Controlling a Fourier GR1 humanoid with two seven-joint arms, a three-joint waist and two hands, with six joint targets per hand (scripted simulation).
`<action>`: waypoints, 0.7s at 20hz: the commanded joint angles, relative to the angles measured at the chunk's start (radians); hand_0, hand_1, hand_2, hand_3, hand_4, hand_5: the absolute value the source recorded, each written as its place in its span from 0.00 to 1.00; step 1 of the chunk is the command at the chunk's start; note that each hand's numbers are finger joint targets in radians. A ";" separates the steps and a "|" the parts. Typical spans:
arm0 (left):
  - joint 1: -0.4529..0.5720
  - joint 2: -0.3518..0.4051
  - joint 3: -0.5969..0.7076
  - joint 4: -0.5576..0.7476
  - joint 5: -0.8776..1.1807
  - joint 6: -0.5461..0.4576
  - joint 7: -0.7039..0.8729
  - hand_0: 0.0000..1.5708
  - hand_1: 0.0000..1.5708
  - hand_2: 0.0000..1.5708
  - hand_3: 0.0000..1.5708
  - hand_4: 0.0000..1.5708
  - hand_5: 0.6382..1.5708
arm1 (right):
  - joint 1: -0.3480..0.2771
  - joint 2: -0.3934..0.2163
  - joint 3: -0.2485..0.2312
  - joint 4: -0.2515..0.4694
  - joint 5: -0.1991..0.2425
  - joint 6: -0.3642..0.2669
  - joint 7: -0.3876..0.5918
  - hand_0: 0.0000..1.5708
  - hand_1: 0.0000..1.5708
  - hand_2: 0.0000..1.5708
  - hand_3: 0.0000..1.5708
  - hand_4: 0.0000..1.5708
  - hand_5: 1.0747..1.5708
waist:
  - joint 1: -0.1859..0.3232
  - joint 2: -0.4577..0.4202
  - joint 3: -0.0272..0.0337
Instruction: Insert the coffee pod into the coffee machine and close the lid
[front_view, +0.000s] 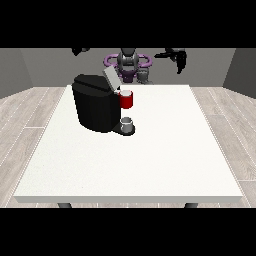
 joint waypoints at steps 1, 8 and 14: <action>0.052 -0.046 -0.022 -0.067 0.041 -0.026 0.019 0.00 0.00 0.00 0.00 0.00 1.00 | -0.043 -0.025 0.006 0.001 0.002 0.033 0.017 0.00 0.00 0.00 0.00 0.00 1.00 | 0.062 0.011 0.0004; 0.122 -0.046 -0.088 -0.251 0.103 -0.023 0.067 0.00 0.00 0.00 0.00 0.07 1.00 | -0.111 -0.023 0.032 0.031 0.045 0.061 -0.017 0.00 0.00 0.00 0.00 0.14 1.00 | 0.079 0.087 0.0004; 0.135 -0.025 -0.074 -0.321 0.148 0.016 0.040 0.00 0.00 0.00 0.00 0.00 1.00 | -0.227 -0.001 0.014 0.055 0.032 0.064 -0.019 0.00 0.00 0.00 0.00 0.00 1.00 | 0.059 0.211 0.0002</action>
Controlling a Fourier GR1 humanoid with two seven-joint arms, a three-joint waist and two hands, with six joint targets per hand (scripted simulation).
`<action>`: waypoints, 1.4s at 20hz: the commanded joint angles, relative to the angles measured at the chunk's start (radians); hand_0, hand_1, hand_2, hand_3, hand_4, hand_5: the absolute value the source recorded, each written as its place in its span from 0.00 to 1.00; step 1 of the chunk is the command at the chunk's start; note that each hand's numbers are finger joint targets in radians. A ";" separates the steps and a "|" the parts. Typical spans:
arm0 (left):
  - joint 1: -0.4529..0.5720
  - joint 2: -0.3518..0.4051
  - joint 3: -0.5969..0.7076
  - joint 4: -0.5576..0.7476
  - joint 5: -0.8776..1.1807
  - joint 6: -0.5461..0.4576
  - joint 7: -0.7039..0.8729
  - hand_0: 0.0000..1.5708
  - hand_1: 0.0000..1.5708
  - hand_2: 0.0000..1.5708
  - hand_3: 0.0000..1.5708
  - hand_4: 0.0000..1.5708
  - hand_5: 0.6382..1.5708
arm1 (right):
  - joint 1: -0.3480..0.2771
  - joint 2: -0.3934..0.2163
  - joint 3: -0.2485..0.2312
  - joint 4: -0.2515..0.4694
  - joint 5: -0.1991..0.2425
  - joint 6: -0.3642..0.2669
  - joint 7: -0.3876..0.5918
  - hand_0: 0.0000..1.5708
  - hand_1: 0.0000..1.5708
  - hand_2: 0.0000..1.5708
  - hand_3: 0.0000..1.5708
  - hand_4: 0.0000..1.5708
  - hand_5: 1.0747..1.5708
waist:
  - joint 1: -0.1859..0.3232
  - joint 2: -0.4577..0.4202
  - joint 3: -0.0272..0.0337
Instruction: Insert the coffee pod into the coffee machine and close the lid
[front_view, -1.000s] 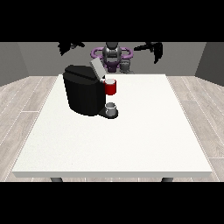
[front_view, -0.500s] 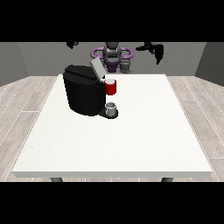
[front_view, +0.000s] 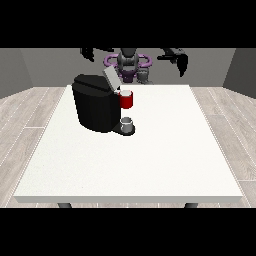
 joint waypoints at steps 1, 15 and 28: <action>0.042 0.004 -0.026 -0.111 0.042 -0.007 0.053 0.00 0.00 0.00 0.00 0.00 1.00 | -0.066 0.033 -0.006 0.046 0.005 -0.019 0.009 0.00 0.00 0.00 0.00 0.00 1.00 | 0.012 0.038 -0.0001; 0.076 0.085 -0.037 -0.256 0.124 0.029 0.094 0.00 0.00 0.00 0.00 0.00 1.00 | -0.201 0.006 -0.063 0.253 -0.013 0.059 -0.085 0.00 0.00 0.00 0.00 0.00 1.00 | -0.016 0.165 -0.0002; 0.157 0.077 -0.097 -0.297 0.110 0.072 0.038 0.00 0.00 0.00 0.00 0.00 1.00 | -0.315 0.002 -0.076 0.359 0.033 0.051 -0.116 0.00 0.00 0.00 0.00 0.03 1.00 | -0.008 0.197 -0.0002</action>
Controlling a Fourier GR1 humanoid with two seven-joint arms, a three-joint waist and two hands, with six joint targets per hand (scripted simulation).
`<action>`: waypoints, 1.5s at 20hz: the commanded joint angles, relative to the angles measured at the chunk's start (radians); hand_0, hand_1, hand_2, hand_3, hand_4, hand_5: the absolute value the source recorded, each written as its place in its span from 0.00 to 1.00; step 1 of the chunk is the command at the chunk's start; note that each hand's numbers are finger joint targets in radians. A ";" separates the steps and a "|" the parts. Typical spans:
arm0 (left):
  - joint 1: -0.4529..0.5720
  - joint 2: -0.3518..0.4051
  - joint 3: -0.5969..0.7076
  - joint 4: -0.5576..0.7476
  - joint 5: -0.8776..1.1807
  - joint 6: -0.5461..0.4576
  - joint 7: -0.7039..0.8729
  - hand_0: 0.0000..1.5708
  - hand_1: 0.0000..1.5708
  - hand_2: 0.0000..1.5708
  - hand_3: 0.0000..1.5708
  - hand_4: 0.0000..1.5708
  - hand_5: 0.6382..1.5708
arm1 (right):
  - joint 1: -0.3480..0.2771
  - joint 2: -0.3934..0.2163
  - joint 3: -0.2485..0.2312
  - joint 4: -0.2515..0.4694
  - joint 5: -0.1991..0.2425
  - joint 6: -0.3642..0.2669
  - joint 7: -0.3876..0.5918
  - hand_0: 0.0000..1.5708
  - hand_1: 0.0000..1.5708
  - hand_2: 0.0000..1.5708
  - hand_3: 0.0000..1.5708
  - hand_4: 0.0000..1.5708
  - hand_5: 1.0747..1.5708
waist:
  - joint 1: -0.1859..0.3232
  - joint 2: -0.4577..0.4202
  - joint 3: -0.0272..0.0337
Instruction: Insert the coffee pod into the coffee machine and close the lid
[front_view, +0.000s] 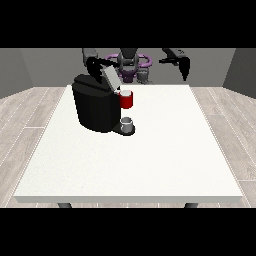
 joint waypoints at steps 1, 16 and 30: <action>-0.025 0.033 0.020 0.053 0.001 0.004 -0.050 0.00 0.00 0.00 0.00 0.00 1.00 | -0.082 0.015 0.000 0.022 0.007 -0.014 0.023 0.00 0.00 0.00 0.00 0.00 1.00 | -0.005 0.053 0.0013; -0.033 0.060 0.018 0.034 0.025 0.027 0.006 0.00 0.00 0.00 0.00 0.11 1.00 | -0.122 -0.002 0.021 0.105 0.048 0.040 -0.003 0.00 0.00 0.00 0.00 0.07 1.00 | -0.001 0.041 0.0013; 0.001 0.012 -0.039 0.075 -0.019 0.049 -0.163 0.00 0.00 0.00 0.00 0.13 1.00 | -0.255 0.096 0.089 0.094 0.149 -0.045 0.051 0.00 0.00 0.00 0.00 0.07 1.00 | -0.005 0.028 0.0010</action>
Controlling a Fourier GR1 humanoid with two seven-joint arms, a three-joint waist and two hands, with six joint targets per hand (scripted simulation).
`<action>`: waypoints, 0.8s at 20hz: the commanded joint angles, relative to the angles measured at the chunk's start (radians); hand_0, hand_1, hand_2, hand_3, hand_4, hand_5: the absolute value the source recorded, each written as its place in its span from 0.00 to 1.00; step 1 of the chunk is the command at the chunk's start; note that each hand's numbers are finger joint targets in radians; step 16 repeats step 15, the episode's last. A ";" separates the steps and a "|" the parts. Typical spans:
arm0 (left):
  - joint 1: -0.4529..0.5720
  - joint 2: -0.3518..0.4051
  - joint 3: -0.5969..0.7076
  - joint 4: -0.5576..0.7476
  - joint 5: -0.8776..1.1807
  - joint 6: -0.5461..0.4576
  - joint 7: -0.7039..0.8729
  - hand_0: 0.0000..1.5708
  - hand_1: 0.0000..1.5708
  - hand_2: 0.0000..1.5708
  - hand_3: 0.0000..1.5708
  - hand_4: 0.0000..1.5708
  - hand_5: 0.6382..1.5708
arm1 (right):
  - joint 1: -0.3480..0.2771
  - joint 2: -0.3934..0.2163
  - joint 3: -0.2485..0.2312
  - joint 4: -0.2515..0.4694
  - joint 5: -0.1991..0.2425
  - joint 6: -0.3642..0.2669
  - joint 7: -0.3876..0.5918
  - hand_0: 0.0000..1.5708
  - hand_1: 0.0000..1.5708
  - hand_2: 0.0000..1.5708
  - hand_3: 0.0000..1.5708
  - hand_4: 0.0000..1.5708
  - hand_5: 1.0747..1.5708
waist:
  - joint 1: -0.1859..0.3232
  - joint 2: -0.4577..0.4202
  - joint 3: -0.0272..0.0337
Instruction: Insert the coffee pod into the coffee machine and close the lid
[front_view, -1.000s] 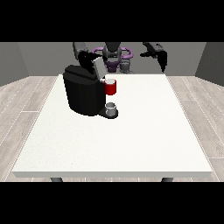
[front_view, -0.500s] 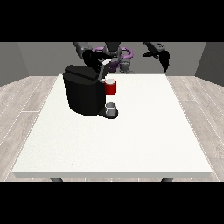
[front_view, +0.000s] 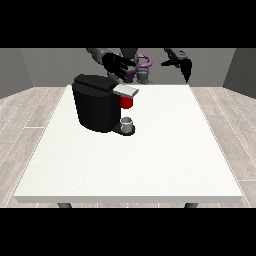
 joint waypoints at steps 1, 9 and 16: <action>-0.001 -0.019 -0.019 -0.015 -0.008 0.016 -0.046 0.00 0.00 0.00 0.00 0.12 1.00 | -0.013 -0.014 -0.011 0.018 0.009 0.020 -0.045 0.00 0.00 0.00 0.00 0.05 1.00 | 0.003 0.013 0.0001; 0.090 -0.050 -0.028 0.015 -0.007 0.026 -0.075 0.00 0.00 0.00 0.00 0.12 1.00 | 0.214 0.089 0.127 -0.103 -0.080 0.081 -0.170 0.00 0.00 0.00 0.00 0.22 1.00 | -0.077 -0.114 0.0001; 0.126 -0.031 -0.001 0.040 -0.003 0.042 -0.051 0.00 0.00 0.00 0.00 0.12 1.00 | 0.435 0.090 0.186 -0.175 -0.206 0.004 -0.166 0.00 0.00 0.00 0.00 0.10 1.00 | -0.132 -0.188 0.0003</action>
